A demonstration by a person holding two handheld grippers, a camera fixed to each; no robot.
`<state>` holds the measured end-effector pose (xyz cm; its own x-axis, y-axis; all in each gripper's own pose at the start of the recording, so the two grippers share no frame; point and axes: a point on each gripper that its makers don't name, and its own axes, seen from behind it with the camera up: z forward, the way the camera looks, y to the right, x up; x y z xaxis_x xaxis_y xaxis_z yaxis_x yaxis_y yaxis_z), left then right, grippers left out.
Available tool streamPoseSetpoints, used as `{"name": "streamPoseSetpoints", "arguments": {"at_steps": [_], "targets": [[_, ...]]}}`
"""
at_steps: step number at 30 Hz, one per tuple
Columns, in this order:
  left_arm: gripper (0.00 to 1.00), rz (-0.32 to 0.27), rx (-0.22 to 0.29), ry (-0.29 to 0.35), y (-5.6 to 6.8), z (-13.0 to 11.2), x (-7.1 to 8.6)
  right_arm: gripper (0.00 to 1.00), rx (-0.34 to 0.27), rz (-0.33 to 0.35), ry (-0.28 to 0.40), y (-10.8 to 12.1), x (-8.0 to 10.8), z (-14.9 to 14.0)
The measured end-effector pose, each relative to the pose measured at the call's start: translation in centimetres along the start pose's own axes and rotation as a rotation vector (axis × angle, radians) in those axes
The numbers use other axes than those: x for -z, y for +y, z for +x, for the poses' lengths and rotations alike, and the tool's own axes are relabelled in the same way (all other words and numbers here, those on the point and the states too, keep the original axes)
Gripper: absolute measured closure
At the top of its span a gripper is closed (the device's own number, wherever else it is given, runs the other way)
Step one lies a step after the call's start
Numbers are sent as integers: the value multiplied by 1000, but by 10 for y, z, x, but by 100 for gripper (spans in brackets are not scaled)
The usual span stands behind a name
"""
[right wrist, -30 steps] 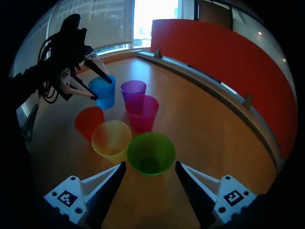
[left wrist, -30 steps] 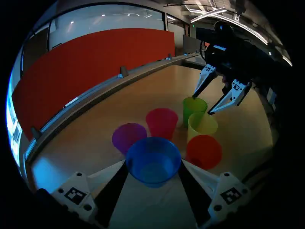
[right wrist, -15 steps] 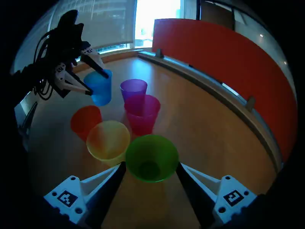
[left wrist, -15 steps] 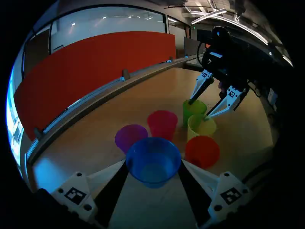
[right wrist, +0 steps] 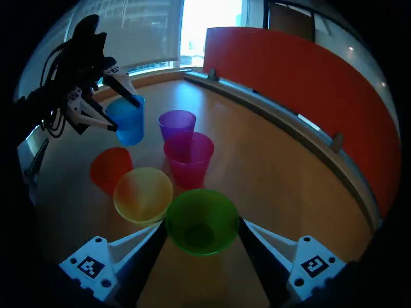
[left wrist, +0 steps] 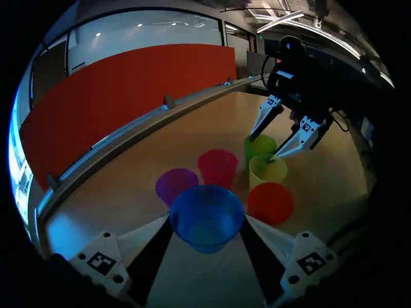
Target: Pour water
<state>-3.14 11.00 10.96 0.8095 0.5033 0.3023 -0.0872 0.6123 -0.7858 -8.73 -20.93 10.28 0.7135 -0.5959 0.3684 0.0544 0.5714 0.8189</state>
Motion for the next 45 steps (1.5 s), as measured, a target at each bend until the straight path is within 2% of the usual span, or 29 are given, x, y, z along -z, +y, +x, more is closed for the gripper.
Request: {"name": "streamPoseSetpoints", "arguments": {"at_steps": [11, 21, 32, 45], "targets": [[14, 1, 4, 7, 1, 0, 1, 7, 1, 6, 3, -3, -1, 1], [14, 6, 12, 21, 4, 4, 3, 7, -25, -4, 50, -2, 3, 11], [14, 17, 22, 50, 8, 14, 11, 8, -23, -27, 100, -1, 20, 24], [14, 42, 34, 109, 18, 33, 27, 8, -27, -52, 181, -10, 53, 47]]}}
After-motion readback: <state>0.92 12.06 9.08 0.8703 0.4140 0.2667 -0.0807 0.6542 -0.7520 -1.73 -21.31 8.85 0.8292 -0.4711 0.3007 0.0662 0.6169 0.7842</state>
